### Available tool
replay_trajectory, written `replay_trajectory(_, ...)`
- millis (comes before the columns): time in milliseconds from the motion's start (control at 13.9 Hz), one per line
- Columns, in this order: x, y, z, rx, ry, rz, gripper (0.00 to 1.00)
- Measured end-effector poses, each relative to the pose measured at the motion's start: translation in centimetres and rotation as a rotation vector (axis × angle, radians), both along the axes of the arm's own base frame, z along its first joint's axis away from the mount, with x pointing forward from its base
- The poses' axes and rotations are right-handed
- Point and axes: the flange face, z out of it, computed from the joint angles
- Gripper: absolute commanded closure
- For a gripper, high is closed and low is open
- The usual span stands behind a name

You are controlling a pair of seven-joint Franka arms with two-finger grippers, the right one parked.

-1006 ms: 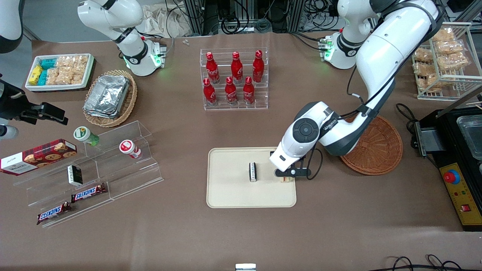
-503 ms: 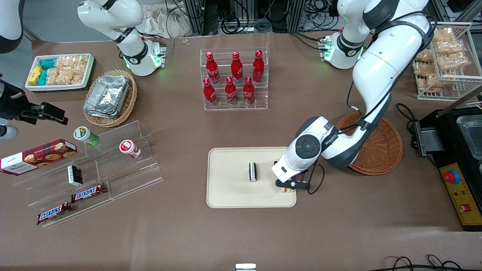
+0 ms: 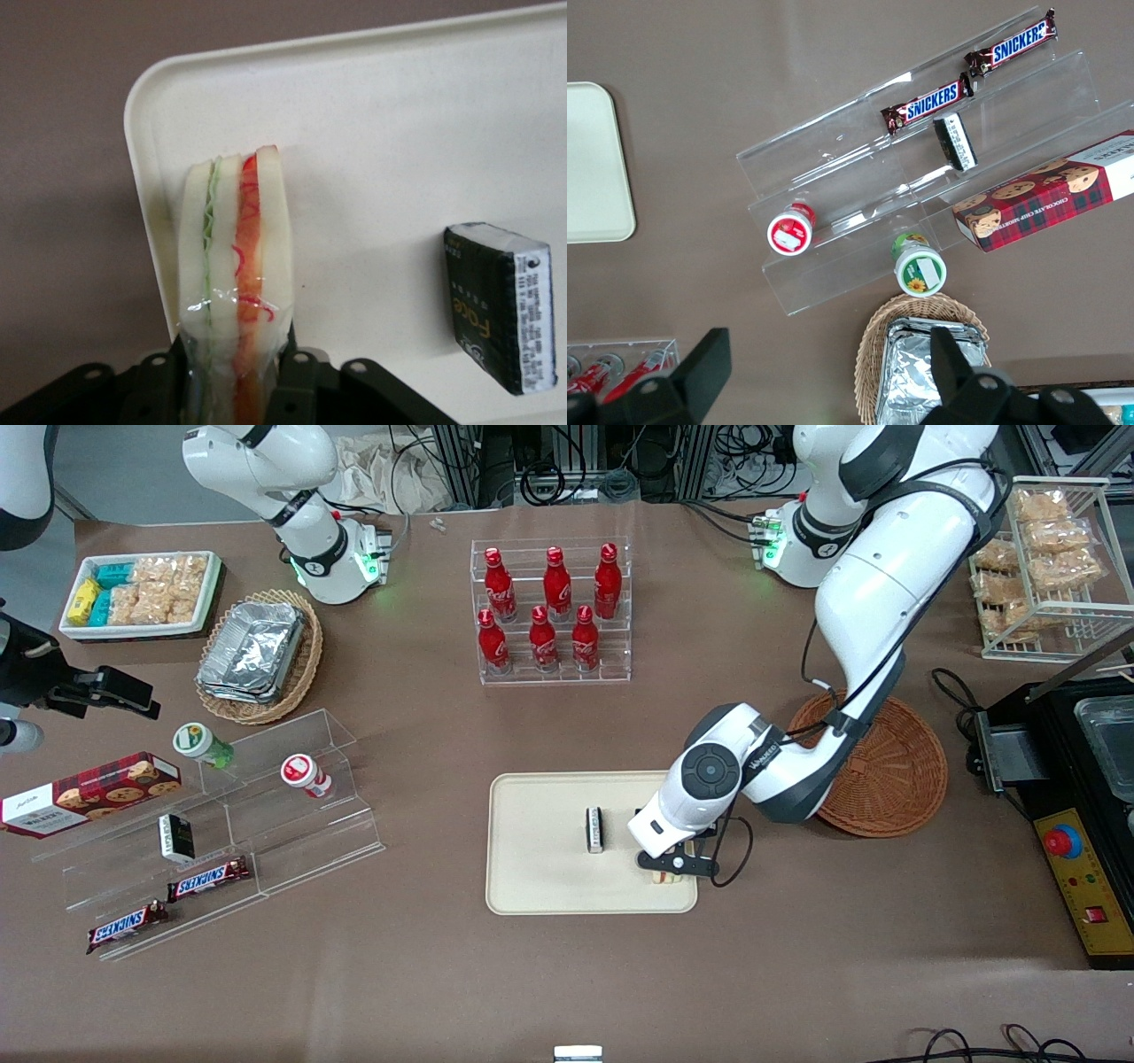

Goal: Place sandwich from basket to tray

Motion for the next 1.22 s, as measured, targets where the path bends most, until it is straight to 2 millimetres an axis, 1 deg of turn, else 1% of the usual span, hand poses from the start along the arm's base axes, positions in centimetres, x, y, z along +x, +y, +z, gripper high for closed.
replay_trajectory(144,0.7,0.1,1.0,-0.009,-0.019,0.010,0.00)
replay_trajectory(287,1.4,0.4,2.5,-0.010,-0.035,0.021,0.00)
replay_trajectory(359,1.7,0.8,3.8,-0.001,-0.033,0.035,0.00)
replay_trajectory(431,2.0,1.6,5.8,0.003,-0.026,0.059,0.00)
replay_trajectory(503,2.5,2.9,8.4,0.010,-0.020,0.092,0.00)
replay_trajectory(575,3.1,5.1,11.5,0.016,-0.011,0.139,0.00)
replay_trajectory(646,3.7,8.2,14.8,0.012,-0.003,0.190,0.00)
replay_trajectory(718,4.0,11.7,18.1,0.008,0.007,0.212,0.00)
replay_trajectory(790,3.6,15.0,21.1,0.016,0.022,0.209,0.00)
replay_trajectory(862,2.9,17.7,23.6,0.017,0.024,0.216,0.00)
replay_trajectory(934,1.7,19.9,25.6,0.002,0.022,0.231,0.00)
replay_trajectory(1006,0.1,21.6,27.0,-0.013,0.020,0.225,0.00)
replay_trajectory(1077,-1.7,23.1,27.8,-0.020,0.007,0.185,0.00)
replay_trajectory(1221,-5.2,25.5,28.2,0.010,-0.007,0.139,0.00)
